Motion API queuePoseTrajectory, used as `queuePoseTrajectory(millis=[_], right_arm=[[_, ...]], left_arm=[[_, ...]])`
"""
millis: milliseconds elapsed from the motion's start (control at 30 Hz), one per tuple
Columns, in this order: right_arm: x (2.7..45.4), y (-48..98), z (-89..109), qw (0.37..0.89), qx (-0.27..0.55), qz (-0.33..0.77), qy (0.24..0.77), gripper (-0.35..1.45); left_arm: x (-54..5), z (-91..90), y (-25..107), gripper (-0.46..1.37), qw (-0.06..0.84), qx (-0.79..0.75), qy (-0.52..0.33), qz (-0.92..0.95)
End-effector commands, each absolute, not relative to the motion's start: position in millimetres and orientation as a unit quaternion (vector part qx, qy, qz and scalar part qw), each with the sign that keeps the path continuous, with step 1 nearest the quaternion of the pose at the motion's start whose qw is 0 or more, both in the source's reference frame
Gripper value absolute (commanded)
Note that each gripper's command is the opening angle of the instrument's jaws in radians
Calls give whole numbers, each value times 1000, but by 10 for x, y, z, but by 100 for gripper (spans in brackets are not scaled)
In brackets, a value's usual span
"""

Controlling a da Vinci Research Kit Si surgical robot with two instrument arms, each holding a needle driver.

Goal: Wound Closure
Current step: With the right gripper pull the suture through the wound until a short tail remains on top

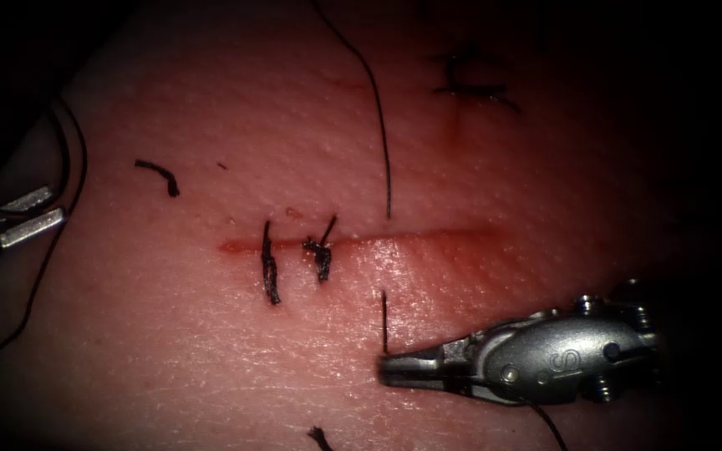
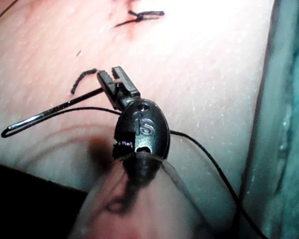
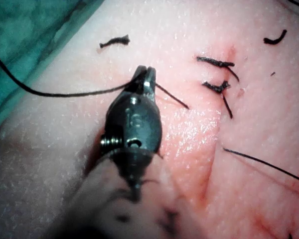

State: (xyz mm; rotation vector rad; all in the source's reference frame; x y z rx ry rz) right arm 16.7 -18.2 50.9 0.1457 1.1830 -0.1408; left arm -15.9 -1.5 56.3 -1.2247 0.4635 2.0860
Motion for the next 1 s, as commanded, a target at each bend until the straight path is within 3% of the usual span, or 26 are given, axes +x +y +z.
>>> queuePoseTrajectory(millis=[33, 533, 1000], right_arm=[[169, -186, 507, 826, 66, -67, 556, -35], [191, -247, 481, 829, 74, -102, 544, -35], [226, -291, 456, 823, 142, -127, 536, -35]], left_arm=[[-159, 563, -15, -35, 332, -469, 177, 799], [-159, 565, -17, -35, 331, -469, 176, 800], [-158, 564, -13, -35, 334, -470, 173, 798]])
